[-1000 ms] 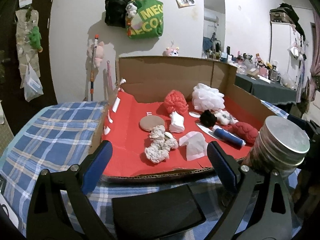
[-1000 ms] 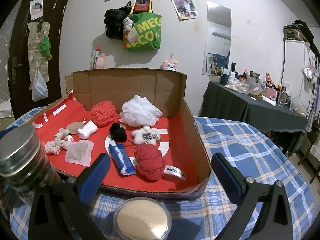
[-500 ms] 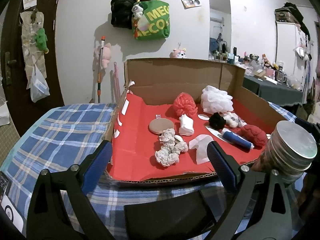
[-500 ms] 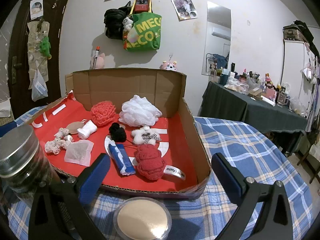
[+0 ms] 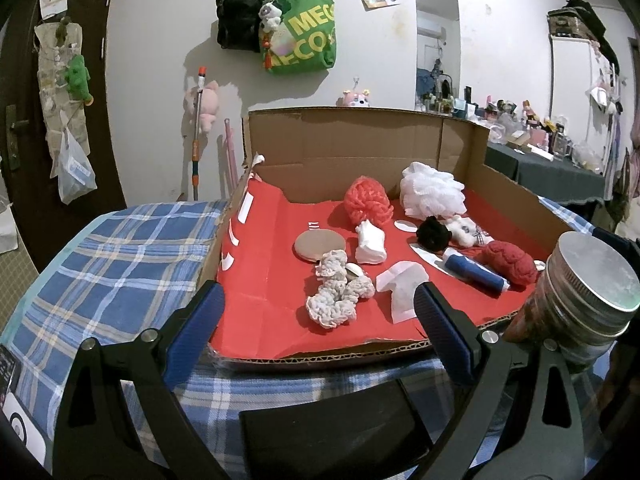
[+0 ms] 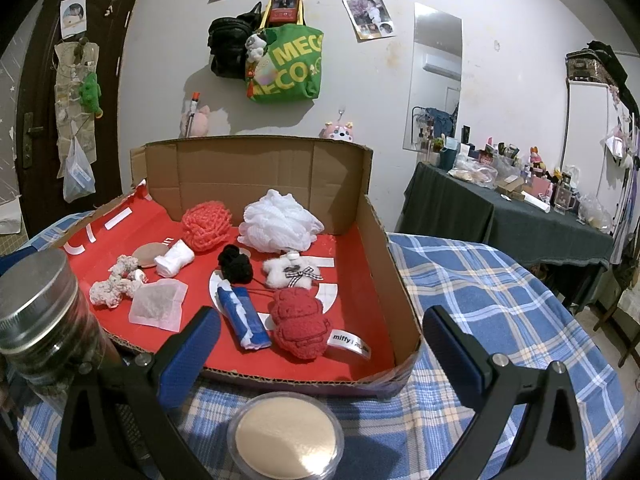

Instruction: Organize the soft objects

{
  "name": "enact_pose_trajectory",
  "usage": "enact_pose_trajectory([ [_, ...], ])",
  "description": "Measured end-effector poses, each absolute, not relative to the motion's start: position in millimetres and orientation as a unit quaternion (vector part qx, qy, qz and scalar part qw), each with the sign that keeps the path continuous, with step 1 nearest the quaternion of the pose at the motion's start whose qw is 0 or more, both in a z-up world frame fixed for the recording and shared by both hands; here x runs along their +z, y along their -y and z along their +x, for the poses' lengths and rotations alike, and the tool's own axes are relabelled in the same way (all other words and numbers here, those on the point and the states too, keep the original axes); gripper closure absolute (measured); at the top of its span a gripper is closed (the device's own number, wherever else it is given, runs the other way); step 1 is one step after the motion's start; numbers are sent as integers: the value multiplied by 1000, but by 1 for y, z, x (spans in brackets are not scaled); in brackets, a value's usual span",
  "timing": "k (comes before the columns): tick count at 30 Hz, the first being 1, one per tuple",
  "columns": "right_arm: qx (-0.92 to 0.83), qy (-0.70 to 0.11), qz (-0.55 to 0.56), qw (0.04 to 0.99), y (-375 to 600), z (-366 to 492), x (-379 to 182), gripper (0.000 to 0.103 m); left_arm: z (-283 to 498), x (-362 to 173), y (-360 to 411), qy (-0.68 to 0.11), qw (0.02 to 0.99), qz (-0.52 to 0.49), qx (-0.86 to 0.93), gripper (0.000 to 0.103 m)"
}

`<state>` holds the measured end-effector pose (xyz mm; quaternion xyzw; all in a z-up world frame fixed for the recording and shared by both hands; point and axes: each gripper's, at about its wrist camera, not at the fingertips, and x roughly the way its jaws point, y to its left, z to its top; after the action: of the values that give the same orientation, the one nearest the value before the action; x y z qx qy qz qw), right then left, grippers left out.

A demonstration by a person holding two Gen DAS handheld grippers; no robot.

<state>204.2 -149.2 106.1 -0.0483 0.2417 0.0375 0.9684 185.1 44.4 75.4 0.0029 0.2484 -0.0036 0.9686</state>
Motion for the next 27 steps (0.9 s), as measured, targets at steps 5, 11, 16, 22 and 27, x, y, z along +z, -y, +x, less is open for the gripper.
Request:
enact_pose_trajectory([
  [5, 37, -242, -49, 968, 149, 204, 106, 0, 185, 75, -44, -249, 968, 1, -3, 6],
  [11, 37, -242, -49, 968, 149, 204, 106, 0, 186, 74, -44, -249, 968, 3, -4, 6],
  [16, 37, -241, -49, 968, 149, 204, 106, 0, 186, 74, -44, -251, 968, 2, -4, 6],
  [22, 37, -241, -49, 968, 149, 204, 106, 0, 186, 74, -45, -250, 968, 2, -4, 6],
  [27, 37, -241, -49, 968, 149, 204, 106, 0, 186, 74, -45, -250, 968, 2, -4, 6],
])
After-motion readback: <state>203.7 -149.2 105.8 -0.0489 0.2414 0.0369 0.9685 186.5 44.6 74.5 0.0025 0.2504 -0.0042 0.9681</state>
